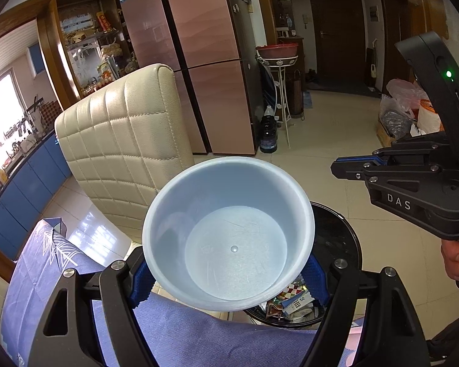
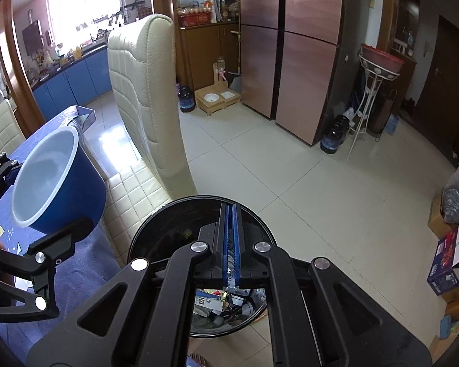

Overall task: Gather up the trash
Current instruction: 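Open the right tool to drop the blister pack while the left drops the blue bowl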

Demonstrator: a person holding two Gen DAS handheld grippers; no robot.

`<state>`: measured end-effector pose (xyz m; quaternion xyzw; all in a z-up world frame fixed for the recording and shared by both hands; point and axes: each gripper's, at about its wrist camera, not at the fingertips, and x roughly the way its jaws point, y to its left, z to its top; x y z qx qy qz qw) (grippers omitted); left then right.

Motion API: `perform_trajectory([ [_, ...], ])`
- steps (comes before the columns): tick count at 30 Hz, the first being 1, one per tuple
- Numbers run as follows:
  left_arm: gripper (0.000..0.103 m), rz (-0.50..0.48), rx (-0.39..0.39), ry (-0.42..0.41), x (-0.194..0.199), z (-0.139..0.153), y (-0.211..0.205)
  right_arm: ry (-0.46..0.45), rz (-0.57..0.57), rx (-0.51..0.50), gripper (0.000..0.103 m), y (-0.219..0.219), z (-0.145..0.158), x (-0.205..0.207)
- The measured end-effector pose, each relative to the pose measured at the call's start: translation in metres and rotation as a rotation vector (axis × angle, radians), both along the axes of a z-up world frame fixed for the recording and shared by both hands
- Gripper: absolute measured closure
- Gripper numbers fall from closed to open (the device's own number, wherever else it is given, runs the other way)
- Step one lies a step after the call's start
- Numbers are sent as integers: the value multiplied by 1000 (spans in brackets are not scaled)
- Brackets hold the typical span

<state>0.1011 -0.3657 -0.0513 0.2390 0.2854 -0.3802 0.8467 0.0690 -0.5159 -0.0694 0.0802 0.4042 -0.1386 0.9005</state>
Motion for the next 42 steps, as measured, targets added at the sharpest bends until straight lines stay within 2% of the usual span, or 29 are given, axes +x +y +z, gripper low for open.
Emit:
perform_trajectory([
  [7,27,-13,3,17,-1,-5,-11,17,-23,-3,96,-6,-9,-14],
  [10,27,-23,2,28,-2,-7,-18,25,-45,8,85,-11,-13,-19],
  [11,27,-28,3,34,-2,-8,-21,26,-54,12,67,-13,-14,-22],
  [12,27,-30,4,37,-2,-9,-23,24,-65,12,27,-15,-14,-25],
  [13,27,-33,4,37,-3,-9,-24,13,-76,8,12,-15,-13,-28],
  [14,27,-37,4,38,-3,-10,-27,-12,-96,-12,8,-15,-10,-33],
  [18,27,-53,3,46,-6,-12,-35,-17,-123,-48,8,-19,-9,-43],
  [24,26,-88,-3,82,-9,-14,-46,-6,-174,-50,8,-30,-12,-55],
  [27,18,-90,-22,87,-10,-12,-47,-8,-191,-42,7,-33,-11,-60],
  [29,16,-89,-32,85,-10,-10,-47,-11,-199,-28,7,-37,-11,-62],
  [42,16,-64,-20,86,-12,-9,-38,-34,-172,-8,4,-30,-6,-60],
])
